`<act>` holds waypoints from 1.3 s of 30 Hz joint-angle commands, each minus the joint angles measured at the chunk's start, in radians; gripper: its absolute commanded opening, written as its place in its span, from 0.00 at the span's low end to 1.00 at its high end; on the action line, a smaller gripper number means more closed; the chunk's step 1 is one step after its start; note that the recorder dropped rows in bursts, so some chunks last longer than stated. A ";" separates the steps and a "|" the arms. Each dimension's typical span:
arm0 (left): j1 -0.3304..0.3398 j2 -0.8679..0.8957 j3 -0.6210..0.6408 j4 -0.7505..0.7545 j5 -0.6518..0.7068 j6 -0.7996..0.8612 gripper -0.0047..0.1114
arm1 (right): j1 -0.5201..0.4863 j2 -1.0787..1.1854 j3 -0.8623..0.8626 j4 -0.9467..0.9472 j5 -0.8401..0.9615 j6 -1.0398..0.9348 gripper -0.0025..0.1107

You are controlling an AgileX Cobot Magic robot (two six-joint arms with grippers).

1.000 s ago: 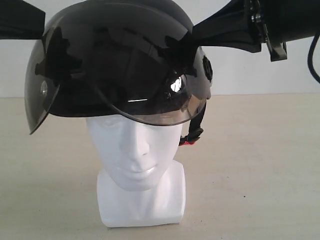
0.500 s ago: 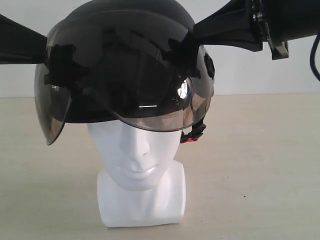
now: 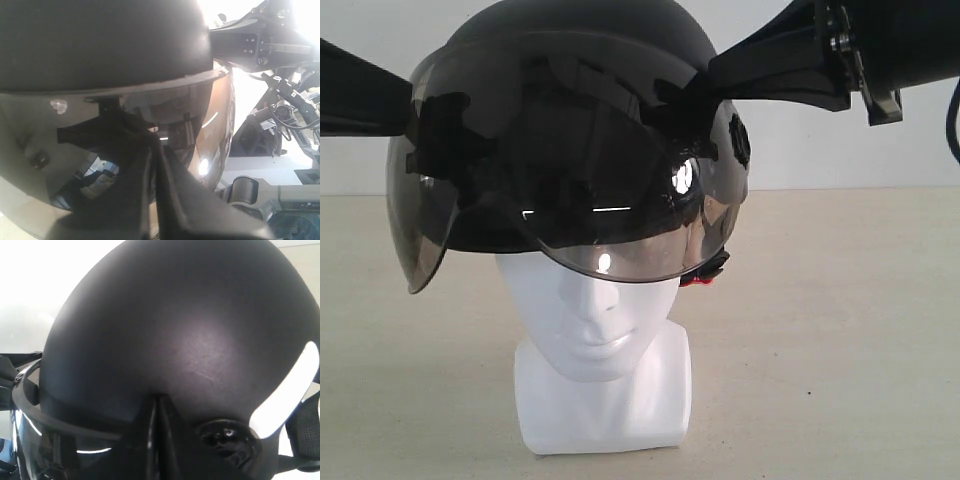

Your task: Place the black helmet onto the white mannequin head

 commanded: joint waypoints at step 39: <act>-0.006 0.017 -0.103 0.024 -0.292 0.069 0.08 | 0.019 -0.091 -0.078 -0.036 -0.129 0.045 0.02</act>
